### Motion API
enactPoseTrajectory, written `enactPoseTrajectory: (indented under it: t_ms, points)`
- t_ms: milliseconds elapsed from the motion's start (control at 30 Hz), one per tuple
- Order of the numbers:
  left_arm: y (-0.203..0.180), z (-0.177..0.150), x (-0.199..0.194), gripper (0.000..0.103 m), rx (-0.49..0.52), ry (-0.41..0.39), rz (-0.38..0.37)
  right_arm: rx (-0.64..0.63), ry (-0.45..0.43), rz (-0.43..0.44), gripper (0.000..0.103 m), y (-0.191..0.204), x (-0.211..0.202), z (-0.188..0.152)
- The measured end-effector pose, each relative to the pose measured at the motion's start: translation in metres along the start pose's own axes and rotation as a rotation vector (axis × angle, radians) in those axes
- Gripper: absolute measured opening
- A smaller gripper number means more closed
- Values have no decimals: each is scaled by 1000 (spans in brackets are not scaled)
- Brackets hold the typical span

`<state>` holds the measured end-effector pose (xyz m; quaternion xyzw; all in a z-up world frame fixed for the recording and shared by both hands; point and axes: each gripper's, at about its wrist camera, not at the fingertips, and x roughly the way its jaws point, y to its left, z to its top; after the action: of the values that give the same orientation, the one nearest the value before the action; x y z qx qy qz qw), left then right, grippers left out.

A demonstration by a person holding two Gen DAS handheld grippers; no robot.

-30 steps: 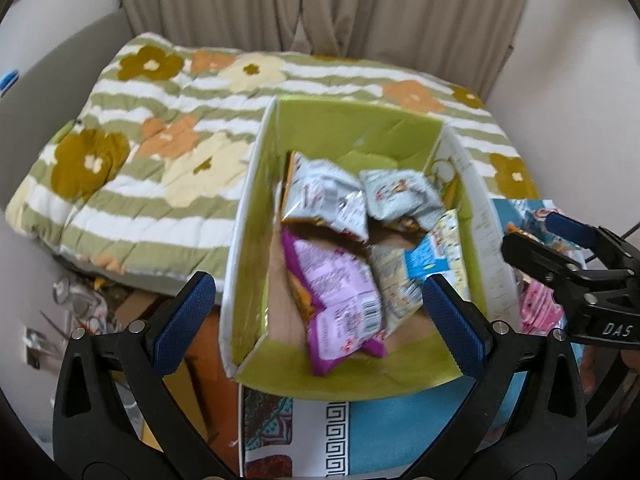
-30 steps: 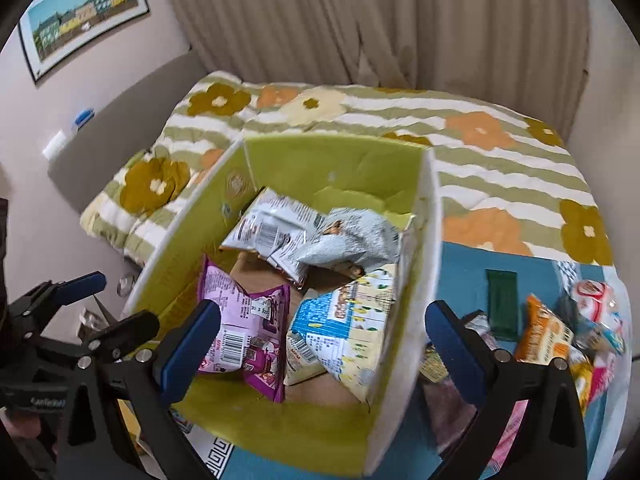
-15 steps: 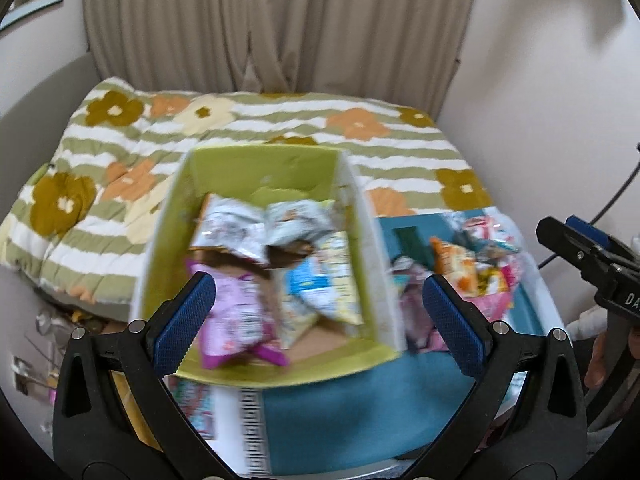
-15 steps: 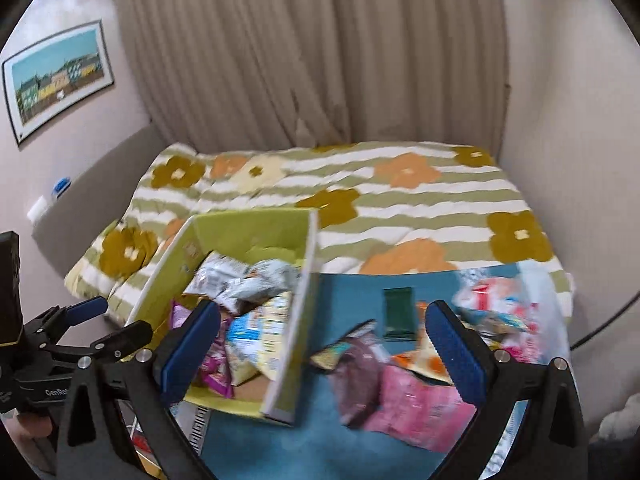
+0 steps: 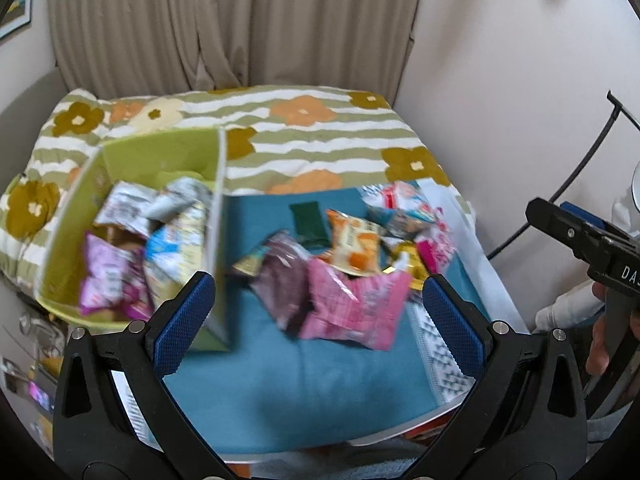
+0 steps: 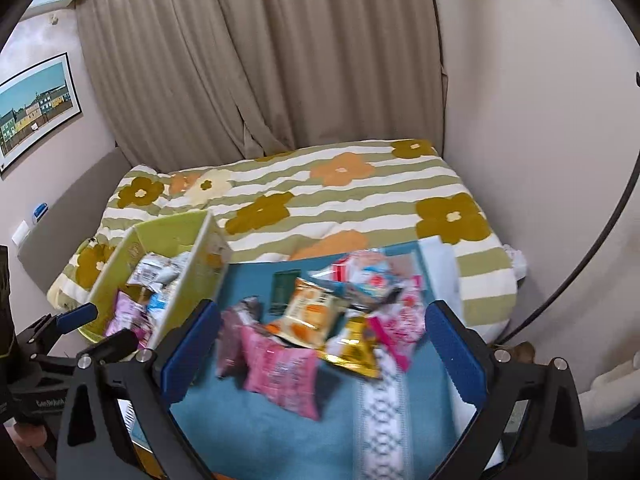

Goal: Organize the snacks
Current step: 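Move both tools back over the remaining snacks, then grasp the pink striped packet with the left tool while the right tool grasps the pink-white packet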

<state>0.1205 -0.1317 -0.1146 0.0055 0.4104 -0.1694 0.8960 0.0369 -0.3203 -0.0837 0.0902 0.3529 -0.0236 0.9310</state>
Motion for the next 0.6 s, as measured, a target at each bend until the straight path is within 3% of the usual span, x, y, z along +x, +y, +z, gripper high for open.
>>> enactPoseTrajectory:
  t_ms: [200, 367, 600]
  points:
    - [-45, -25, 32, 102, 14, 42, 33, -9, 37, 28, 102, -45, 13, -8]
    - [-59, -41, 66, 102, 11, 75, 54, 16, 80, 39, 102, -70, 40, -16]
    - [-69, -57, 122, 102, 62, 108, 156, 48, 146, 39, 102, -86, 89, -29]
